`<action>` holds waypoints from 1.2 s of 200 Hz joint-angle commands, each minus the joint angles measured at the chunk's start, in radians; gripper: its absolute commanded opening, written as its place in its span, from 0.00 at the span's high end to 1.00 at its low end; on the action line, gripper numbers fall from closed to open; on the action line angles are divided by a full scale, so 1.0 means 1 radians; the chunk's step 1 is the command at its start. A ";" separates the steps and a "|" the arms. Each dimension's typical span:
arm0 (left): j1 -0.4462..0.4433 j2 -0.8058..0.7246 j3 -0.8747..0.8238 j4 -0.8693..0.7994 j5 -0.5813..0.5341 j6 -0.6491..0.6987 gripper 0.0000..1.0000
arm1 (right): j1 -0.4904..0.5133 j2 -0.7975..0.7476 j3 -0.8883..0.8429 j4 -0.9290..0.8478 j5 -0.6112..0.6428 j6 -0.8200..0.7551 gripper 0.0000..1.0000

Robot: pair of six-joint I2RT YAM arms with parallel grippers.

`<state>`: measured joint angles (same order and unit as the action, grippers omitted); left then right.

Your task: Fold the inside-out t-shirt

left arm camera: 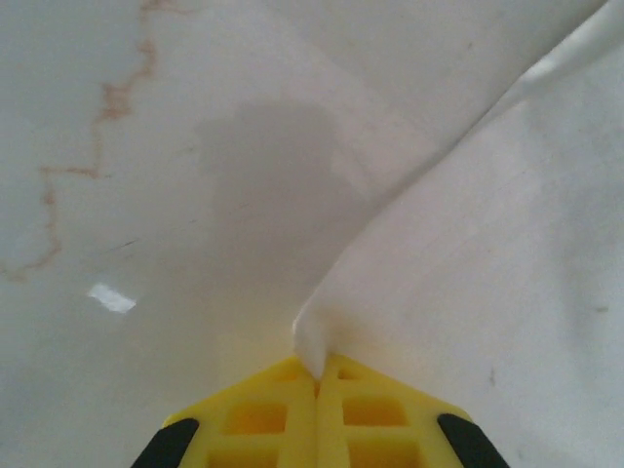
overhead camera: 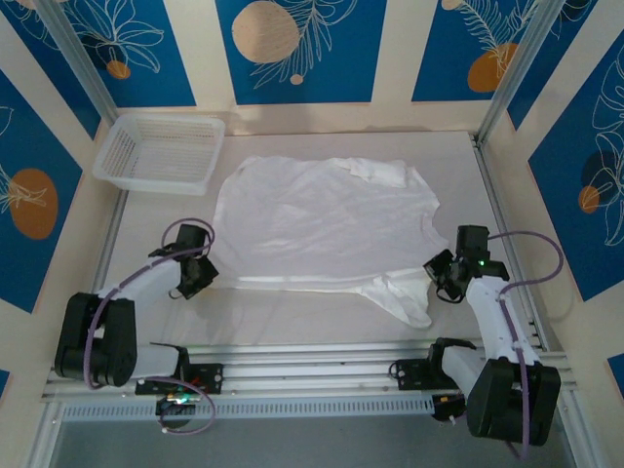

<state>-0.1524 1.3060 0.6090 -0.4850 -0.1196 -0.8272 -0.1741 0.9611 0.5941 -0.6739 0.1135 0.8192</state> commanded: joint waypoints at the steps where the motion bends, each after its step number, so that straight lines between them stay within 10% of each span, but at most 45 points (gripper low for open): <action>1: 0.019 -0.099 -0.005 -0.086 0.016 0.072 1.00 | -0.048 -0.064 -0.034 -0.072 0.057 -0.002 1.00; 54: 0.019 -0.164 0.060 -0.092 0.133 0.133 1.00 | -0.074 -0.125 -0.018 -0.098 -0.014 -0.006 1.00; 240: 0.051 0.379 0.491 0.043 0.078 0.142 1.00 | -0.087 0.460 0.379 0.138 -0.101 -0.073 1.00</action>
<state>-0.1246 1.6714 1.0603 -0.4580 -0.0086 -0.6632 -0.2512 1.3762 0.9169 -0.5537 0.0238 0.7673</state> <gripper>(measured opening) 0.042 0.045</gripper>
